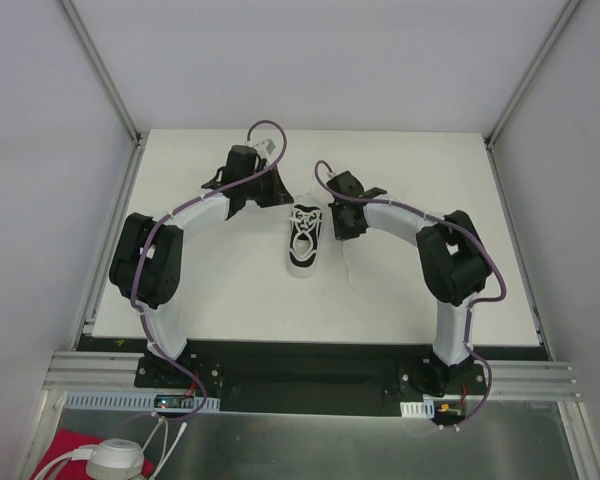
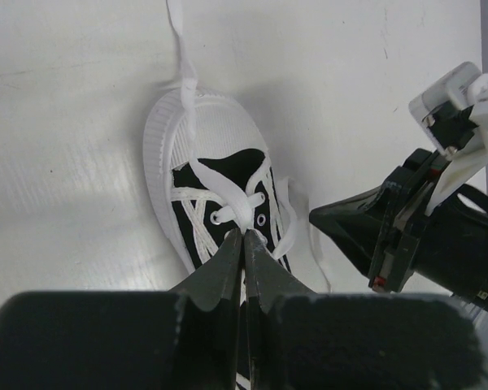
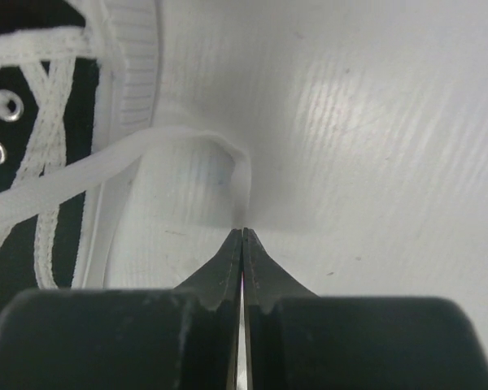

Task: Tie the shoes
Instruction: Cross the shoelace with the shoelace.

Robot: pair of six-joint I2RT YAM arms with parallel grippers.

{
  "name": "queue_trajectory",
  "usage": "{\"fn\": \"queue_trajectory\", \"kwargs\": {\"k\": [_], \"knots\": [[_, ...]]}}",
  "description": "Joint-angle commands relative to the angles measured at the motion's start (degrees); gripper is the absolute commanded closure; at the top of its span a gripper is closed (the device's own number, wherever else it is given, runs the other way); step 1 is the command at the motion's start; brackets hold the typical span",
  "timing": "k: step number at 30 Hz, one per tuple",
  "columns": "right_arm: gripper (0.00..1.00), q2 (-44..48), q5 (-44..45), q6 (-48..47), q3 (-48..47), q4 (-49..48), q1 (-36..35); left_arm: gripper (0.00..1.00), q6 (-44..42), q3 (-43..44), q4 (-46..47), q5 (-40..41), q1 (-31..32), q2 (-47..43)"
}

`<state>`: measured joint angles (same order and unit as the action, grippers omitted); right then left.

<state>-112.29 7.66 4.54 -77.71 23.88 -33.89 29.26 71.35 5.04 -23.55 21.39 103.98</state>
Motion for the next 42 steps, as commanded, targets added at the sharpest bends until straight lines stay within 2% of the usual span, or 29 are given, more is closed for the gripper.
{"fn": "queue_trajectory", "kwargs": {"k": [1,3,4,5,6,8,12,18,21,22,23,24,26,30,40,42], "knots": [[0.99,0.9,3.0,-2.7,-4.6,1.7,2.4,1.00,0.4,0.4,0.1,-1.1,0.2,-2.4],[0.99,1.0,2.5,-3.5,-6.0,2.0,3.2,1.00,0.3,0.3,0.1,-1.1,0.3,-2.4],[0.95,1.2,1.8,-3.9,-6.9,1.8,3.4,1.00,0.3,0.2,0.1,-1.1,0.3,-2.5],[0.79,1.5,1.4,-4.2,-7.4,2.0,3.5,1.00,0.3,0.1,0.1,-1.1,0.3,-2.5],[0.52,1.8,0.5,-4.1,-7.6,2.0,3.3,1.00,0.3,0.1,0.1,-1.1,0.3,-2.5],[0.49,3.4,0.0,-5.6,-7.2,2.5,3.4,1.00,0.4,0.1,0.1,-0.9,0.3,-2.5],[0.48,8.0,-0.3,-4.7,-3.9,2.7,3.4,1.00,0.5,0.5,0.1,-0.9,0.3,-2.3],[0.52,12.3,-5.3,8.7,-0.3,0.6,3.7,1.00,0.8,0.7,0.1,-0.9,0.2,-2.0],[0.52,11.7,-5.5,20.7,1.7,-1.9,4.2,1.00,0.8,0.9,0.1,-0.9,0.3,-1.9],[0.52,11.7,-6.6,26.9,2.8,-4.8,4.5,1.00,0.8,0.9,0.1,-0.9,0.3,-1.9],[0.52,11.4,-7.1,30.8,4.0,-6.9,5.5,1.00,0.7,0.8,0.1,-1.1,0.3,-2.0],[0.52,11.3,-11.7,34.1,6.7,-9.2,6.0,1.00,0.7,0.7,0.1,-1.1,0.3,-1.9],[0.51,10.3,-12.9,41.6,8.1,-15.0,6.5,1.00,0.7,0.6,0.1,-1.1,0.3,-2.0],[0.50,8.6,-10.9,46.7,7.4,-16.8,6.6,1.00,0.5,0.2,0.1,-1.1,0.3,-2.2],[0.53,2.3,-16.0,61.5,10.3,-27.8,8.5,1.00,0.2,0.1,0.1,-1.1,0.2,-2.6],[0.53,1.8,-16.3,62.1,11.3,-28.2,8.6,1.00,0.0,0.1,0.1,-1.1,0.2,-2.8]]}}
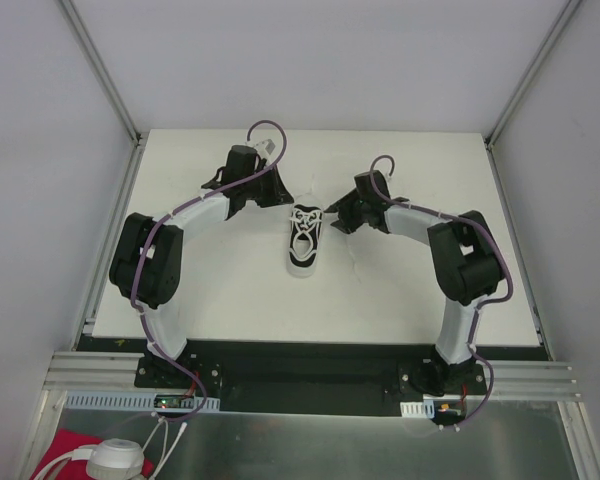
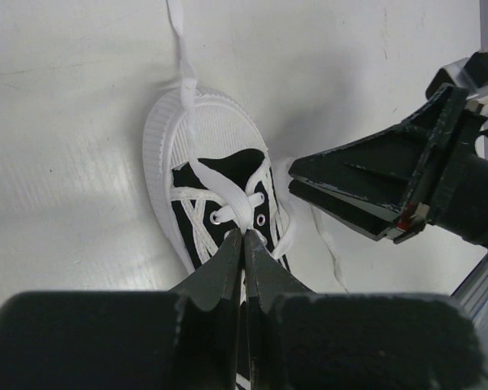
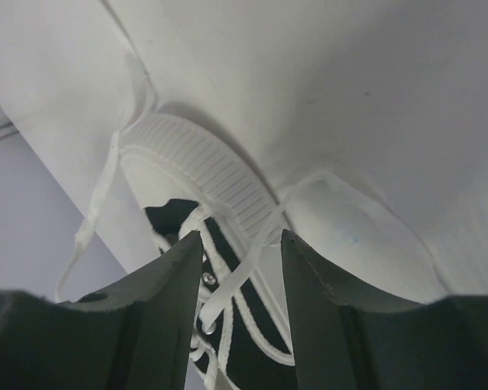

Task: Tie the shoes
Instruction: Cross the shoelace with the shoelace.

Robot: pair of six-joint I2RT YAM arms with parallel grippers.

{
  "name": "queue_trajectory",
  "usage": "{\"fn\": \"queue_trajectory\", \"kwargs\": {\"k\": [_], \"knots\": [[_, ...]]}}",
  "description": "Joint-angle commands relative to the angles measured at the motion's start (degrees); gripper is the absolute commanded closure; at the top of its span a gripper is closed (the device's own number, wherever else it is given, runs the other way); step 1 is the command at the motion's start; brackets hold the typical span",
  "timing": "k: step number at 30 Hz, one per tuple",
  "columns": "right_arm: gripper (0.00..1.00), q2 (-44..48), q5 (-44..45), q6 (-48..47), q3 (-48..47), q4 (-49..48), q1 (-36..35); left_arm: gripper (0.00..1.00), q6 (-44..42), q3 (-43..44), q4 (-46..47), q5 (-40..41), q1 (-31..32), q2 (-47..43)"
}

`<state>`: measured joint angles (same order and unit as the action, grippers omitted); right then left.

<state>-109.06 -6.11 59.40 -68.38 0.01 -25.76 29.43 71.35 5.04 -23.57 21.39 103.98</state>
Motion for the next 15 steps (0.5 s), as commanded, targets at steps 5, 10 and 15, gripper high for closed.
{"fn": "queue_trajectory", "kwargs": {"k": [5,10,15], "knots": [[0.53,-0.6,-1.1,7.2,3.8,-4.4,0.8,1.00,-0.4,-0.1,0.1,-0.8,0.2,-3.3],[0.54,-2.6,-0.7,6.5,2.5,-4.1,1.7,1.00,-0.3,0.1,0.1,-0.9,0.3,-3.3],[0.61,-3.0,0.0,5.8,2.3,-3.6,2.3,1.00,-0.5,-0.2,0.1,-0.9,0.2,-3.6]]}}
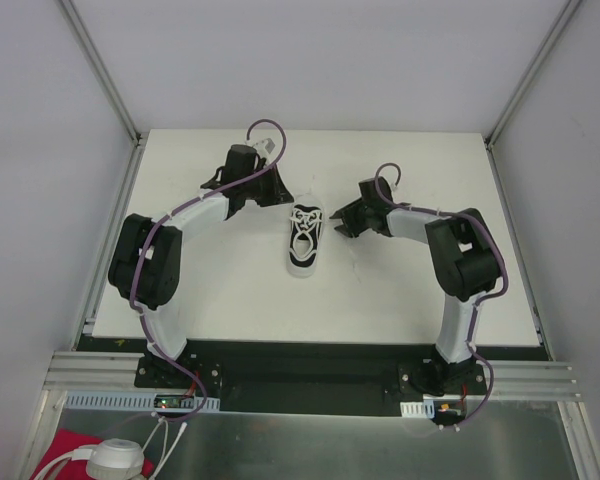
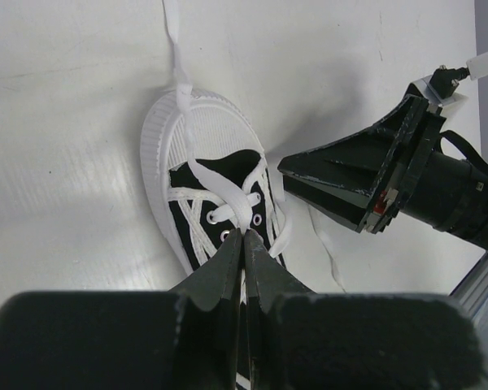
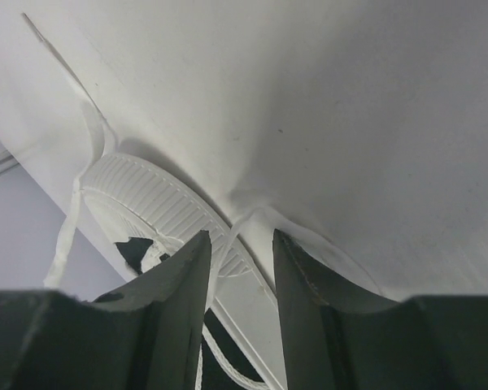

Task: Tie the shoes
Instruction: Cross the shoelace with the shoelace.

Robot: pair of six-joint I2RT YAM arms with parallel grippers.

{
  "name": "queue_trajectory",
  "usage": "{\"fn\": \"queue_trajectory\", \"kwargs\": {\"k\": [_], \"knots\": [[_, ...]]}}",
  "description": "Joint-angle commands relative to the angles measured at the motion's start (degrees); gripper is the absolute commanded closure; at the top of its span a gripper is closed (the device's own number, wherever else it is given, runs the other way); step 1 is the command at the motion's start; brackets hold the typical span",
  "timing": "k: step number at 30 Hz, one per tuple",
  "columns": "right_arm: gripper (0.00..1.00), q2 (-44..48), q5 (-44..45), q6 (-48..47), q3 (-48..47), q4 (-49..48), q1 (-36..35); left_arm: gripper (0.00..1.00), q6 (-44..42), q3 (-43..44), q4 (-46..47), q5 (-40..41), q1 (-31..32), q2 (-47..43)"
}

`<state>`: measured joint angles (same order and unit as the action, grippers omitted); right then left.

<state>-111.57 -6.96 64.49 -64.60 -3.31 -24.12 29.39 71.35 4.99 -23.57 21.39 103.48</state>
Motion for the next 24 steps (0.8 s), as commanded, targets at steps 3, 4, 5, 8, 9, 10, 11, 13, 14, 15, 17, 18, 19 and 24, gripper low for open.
{"fn": "queue_trajectory", "kwargs": {"k": [3,4,5,8,9,10,11,13,14,15,17,18,19,24], "knots": [[0.67,-1.5,0.5,0.3,-2.4,0.1,0.9,1.00,-0.6,-0.2,0.2,-0.9,0.2,-3.1],[0.69,-1.9,0.4,0.3,-2.6,0.1,0.9,1.00,-0.6,-0.1,0.2,-1.2,0.3,-3.2],[0.75,-2.0,0.5,0.1,-3.1,0.1,1.0,1.00,-0.6,-0.1,0.2,-1.1,0.3,-3.2],[0.99,-2.2,0.5,-0.8,-3.6,0.1,1.3,1.00,-0.7,-0.2,0.2,-1.3,0.3,-3.3],[0.99,-2.2,0.4,-1.3,-4.3,0.1,1.3,1.00,-0.7,-0.1,0.2,-1.3,0.2,-3.3],[0.99,-2.1,0.2,-2.3,-4.8,0.0,1.4,1.00,-0.8,-0.1,0.2,-1.4,0.2,-3.3],[0.99,-2.0,-0.3,-3.1,-5.4,0.0,1.4,1.00,-0.9,0.1,0.2,-1.4,0.3,-3.3],[0.99,-1.2,-0.5,-5.6,-6.9,0.1,1.4,1.00,-1.0,0.4,0.2,-1.7,0.3,-3.2],[0.99,-0.8,-0.2,-6.4,-7.2,0.1,1.3,1.00,-1.0,0.5,0.2,-1.7,0.3,-3.2],[0.99,-0.1,0.0,-7.4,-7.3,0.3,1.2,1.00,-1.0,0.5,0.2,-1.8,0.3,-3.4],[0.99,1.8,0.5,-10.4,-7.6,0.3,1.0,1.00,-1.2,0.7,0.2,-1.7,0.3,-3.5],[0.99,2.2,0.7,-11.5,-7.9,0.3,1.0,1.00,-1.3,0.7,0.2,-1.3,0.2,-3.6],[0.99,3.1,0.7,-12.4,-8.5,0.4,0.7,1.00,-1.3,0.8,0.3,-1.1,0.2,-3.6],[0.99,3.8,-2.1,-19.1,-11.9,1.1,-0.8,1.00,-1.3,1.4,0.9,-1.2,0.3,-4.2]]}}
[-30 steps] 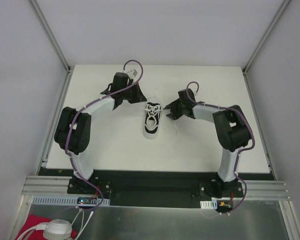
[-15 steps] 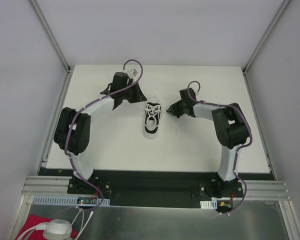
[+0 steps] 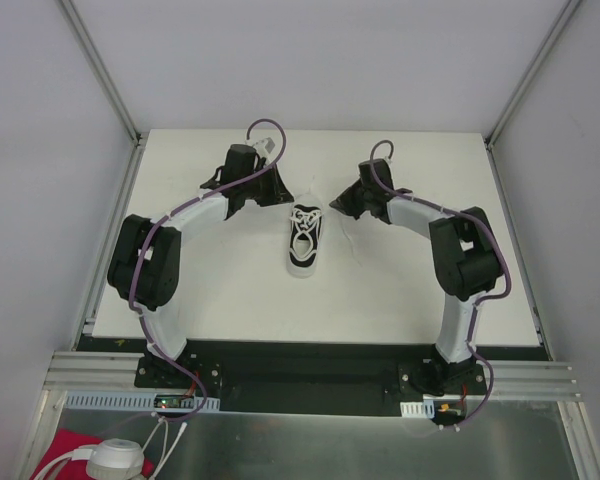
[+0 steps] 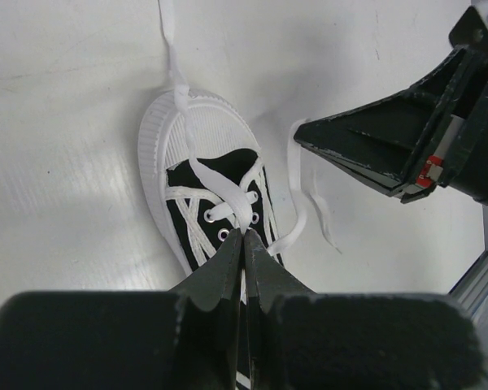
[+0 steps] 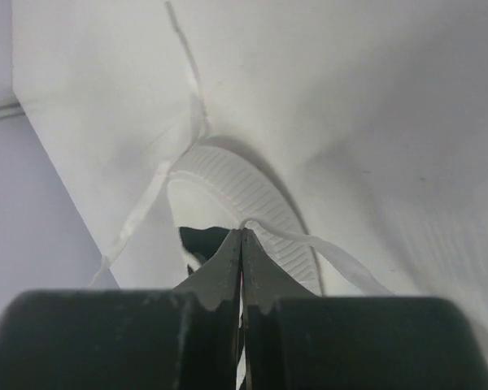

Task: Tie the shoes
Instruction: Cross the shoelace with the shoelace.

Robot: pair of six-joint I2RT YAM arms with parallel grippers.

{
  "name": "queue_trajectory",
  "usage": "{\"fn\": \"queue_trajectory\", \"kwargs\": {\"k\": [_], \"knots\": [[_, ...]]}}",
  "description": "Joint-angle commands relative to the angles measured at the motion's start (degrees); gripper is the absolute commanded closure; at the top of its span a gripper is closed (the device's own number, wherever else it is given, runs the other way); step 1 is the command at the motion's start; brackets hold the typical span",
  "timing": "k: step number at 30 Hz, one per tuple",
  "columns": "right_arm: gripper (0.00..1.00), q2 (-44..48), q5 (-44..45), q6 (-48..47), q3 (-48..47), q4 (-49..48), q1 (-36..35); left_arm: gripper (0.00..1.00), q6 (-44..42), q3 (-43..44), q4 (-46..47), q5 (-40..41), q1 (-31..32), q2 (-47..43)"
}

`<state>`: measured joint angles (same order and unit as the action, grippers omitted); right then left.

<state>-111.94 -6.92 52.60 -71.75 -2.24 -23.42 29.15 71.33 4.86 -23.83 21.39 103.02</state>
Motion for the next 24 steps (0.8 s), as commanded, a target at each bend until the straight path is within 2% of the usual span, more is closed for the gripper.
{"fn": "queue_trajectory", "kwargs": {"k": [1,7,24], "knots": [[0.99,4.2,-2.6,-8.0,-5.4,0.1,-2.2,1.00,-0.9,1.4,1.7,-1.1,0.3,-3.9],[0.99,4.3,-5.6,-13.7,-9.2,0.9,-4.6,1.00,-1.6,1.1,4.0,-1.1,0.3,-5.5],[0.99,-2.3,-18.2,-10.9,-12.8,-1.2,-5.6,1.00,0.6,1.5,9.0,-4.5,0.2,-4.0]]}}
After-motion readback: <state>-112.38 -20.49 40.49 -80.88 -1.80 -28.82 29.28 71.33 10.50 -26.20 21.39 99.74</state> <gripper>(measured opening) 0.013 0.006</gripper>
